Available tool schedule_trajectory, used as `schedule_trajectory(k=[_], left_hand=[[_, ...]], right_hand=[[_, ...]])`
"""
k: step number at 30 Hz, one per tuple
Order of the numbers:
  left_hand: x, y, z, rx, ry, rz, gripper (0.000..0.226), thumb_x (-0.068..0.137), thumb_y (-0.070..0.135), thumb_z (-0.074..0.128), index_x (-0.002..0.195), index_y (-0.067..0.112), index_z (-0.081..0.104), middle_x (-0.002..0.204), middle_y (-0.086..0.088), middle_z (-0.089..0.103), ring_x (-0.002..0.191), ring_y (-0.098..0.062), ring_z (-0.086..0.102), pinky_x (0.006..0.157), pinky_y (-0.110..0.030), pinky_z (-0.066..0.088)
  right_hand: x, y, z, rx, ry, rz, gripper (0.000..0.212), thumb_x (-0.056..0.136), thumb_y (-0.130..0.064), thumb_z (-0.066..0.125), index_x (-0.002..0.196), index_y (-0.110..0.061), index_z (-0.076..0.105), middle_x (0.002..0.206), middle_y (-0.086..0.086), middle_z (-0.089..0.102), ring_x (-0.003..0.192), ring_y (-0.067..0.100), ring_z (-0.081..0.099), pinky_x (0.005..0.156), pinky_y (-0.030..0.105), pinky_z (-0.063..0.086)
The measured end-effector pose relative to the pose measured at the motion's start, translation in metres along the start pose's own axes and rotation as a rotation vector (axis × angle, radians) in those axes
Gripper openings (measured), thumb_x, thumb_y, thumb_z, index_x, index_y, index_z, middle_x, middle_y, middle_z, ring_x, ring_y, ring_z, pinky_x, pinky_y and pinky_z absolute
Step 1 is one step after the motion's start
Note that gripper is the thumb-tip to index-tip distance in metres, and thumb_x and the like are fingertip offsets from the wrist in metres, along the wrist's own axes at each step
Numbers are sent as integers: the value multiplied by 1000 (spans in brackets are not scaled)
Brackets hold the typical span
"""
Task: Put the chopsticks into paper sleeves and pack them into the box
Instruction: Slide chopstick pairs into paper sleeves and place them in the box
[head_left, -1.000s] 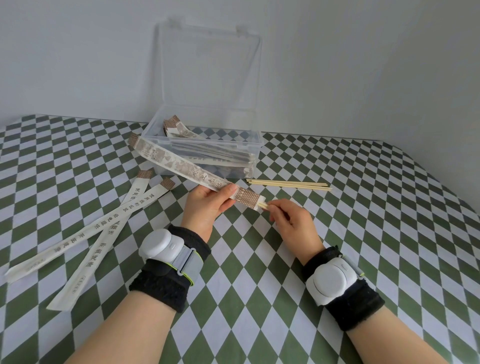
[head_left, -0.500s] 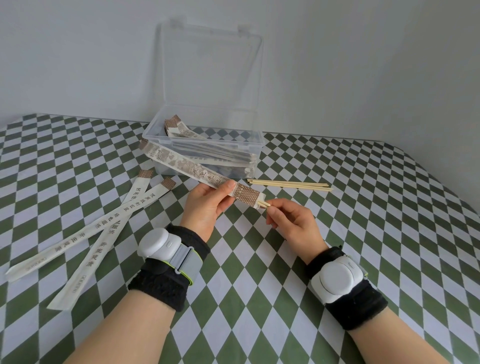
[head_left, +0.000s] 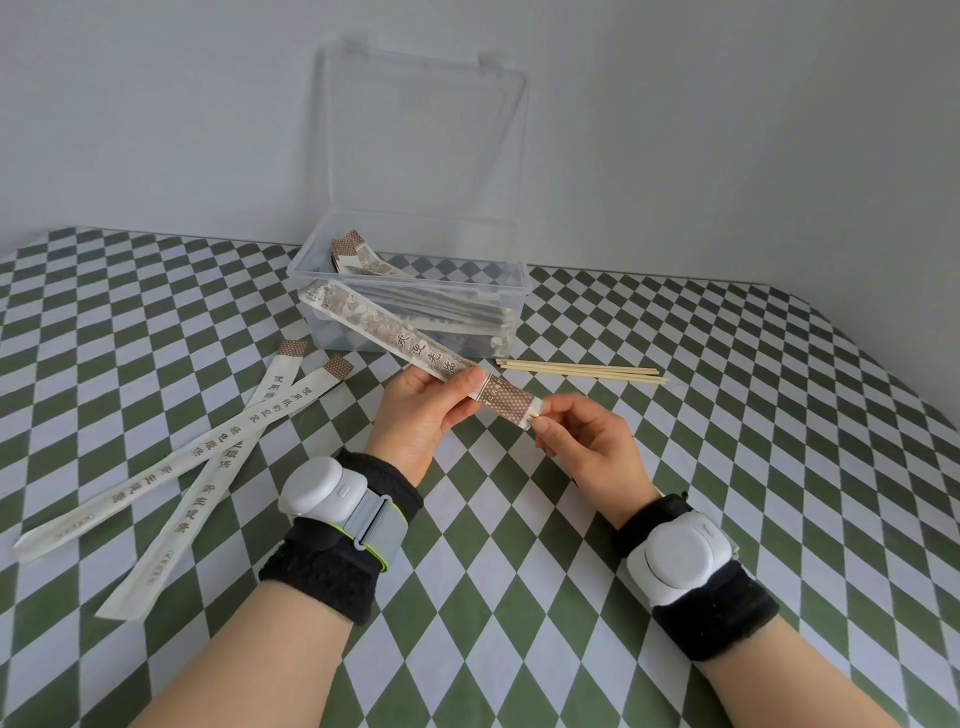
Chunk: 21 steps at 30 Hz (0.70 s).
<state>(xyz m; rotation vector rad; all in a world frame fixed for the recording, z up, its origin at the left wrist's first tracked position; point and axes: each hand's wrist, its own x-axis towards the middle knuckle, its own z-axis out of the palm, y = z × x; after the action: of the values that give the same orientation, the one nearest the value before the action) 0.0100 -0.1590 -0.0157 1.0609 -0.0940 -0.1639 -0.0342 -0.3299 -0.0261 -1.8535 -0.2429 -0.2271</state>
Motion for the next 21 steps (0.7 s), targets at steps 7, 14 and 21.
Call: schedule_trajectory(k=[7, 14, 21], left_hand=[[-1, 0, 1, 52, -15, 17, 9, 84, 1, 61, 89, 9, 62, 73, 5, 72, 72, -7, 69, 61, -16, 54], [-2, -1, 1, 69, -20, 20, 9, 84, 1, 62, 89, 9, 62, 74, 5, 72, 74, -8, 70, 62, -17, 55], [-1, 0, -2, 6, 10, 19, 10, 83, 2, 62, 90, 9, 63, 77, 3, 72, 77, -9, 69, 65, -18, 55]], right_hand=[[-1, -1, 0, -46, -2, 15, 17, 86, -13, 58, 86, -30, 60, 79, -7, 62, 71, 6, 57, 63, 16, 49], [1, 1, 2, -118, -48, 68, 11, 88, -20, 56, 85, -30, 60, 78, -10, 60, 68, 4, 54, 63, 19, 47], [0, -4, 1, -168, -40, 150, 21, 91, -10, 52, 83, -27, 61, 83, -9, 61, 72, 9, 56, 65, 14, 48]])
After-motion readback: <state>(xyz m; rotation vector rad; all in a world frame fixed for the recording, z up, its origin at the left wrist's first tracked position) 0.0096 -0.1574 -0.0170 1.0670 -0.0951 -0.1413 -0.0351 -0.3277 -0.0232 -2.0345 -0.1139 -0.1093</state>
